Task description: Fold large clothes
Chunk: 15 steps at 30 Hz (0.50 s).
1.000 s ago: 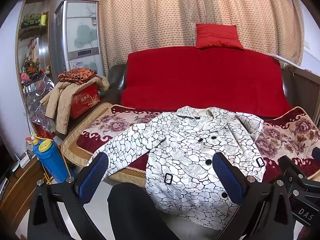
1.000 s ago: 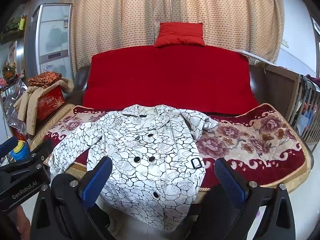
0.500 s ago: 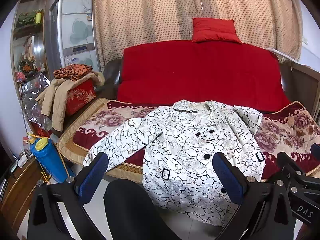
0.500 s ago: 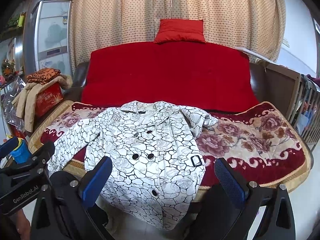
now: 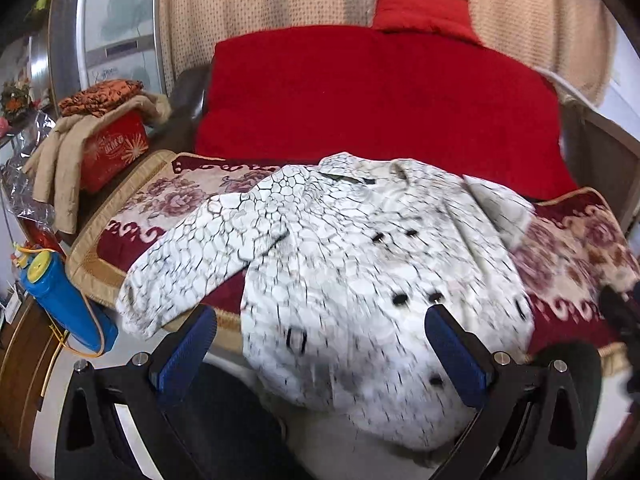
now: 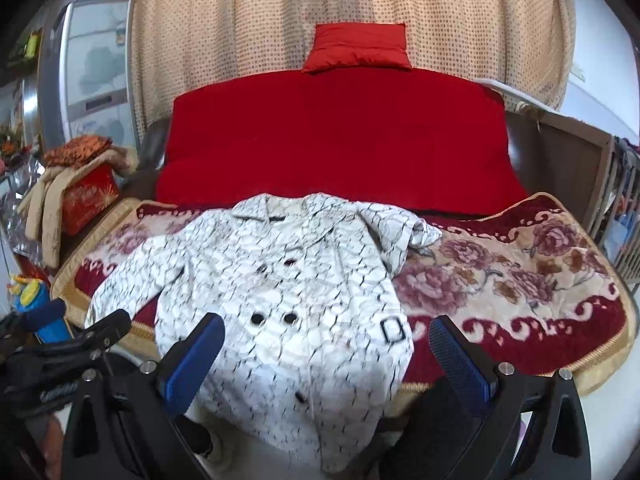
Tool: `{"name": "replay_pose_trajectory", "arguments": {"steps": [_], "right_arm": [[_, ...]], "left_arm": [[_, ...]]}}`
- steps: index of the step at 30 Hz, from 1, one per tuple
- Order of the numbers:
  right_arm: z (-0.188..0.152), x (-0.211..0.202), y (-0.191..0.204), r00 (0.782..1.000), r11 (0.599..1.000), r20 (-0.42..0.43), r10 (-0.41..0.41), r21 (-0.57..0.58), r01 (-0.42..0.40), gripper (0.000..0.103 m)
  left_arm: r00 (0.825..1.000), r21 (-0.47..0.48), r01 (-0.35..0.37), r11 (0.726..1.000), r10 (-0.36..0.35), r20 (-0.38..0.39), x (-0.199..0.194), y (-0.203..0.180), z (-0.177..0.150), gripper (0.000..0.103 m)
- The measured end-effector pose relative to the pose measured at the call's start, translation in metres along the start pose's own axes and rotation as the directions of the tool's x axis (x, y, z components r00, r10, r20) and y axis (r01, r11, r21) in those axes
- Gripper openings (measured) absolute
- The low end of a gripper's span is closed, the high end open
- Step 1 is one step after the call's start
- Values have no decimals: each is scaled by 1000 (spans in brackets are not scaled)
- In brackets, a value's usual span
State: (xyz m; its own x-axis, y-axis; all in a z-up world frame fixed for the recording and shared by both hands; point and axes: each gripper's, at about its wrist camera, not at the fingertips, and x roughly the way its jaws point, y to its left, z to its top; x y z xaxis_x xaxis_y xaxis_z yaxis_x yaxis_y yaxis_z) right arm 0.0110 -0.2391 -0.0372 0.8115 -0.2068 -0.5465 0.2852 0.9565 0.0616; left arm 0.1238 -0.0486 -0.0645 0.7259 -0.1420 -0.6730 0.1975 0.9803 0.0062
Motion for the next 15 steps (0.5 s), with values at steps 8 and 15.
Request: {"name": "replay_pose_trajectory", "arguments": {"steps": [8,15], "right_arm": [[45,113,-103,990,964,-50,134,237,-118,103],[51,267,-204,919,696,-56,391,671,-256,103]], "left_arm": [[991,-152,-2,988,-18,-131,144,7,56,103],[983,-6,-170,985,169,-76,226,-16,49,103]]}}
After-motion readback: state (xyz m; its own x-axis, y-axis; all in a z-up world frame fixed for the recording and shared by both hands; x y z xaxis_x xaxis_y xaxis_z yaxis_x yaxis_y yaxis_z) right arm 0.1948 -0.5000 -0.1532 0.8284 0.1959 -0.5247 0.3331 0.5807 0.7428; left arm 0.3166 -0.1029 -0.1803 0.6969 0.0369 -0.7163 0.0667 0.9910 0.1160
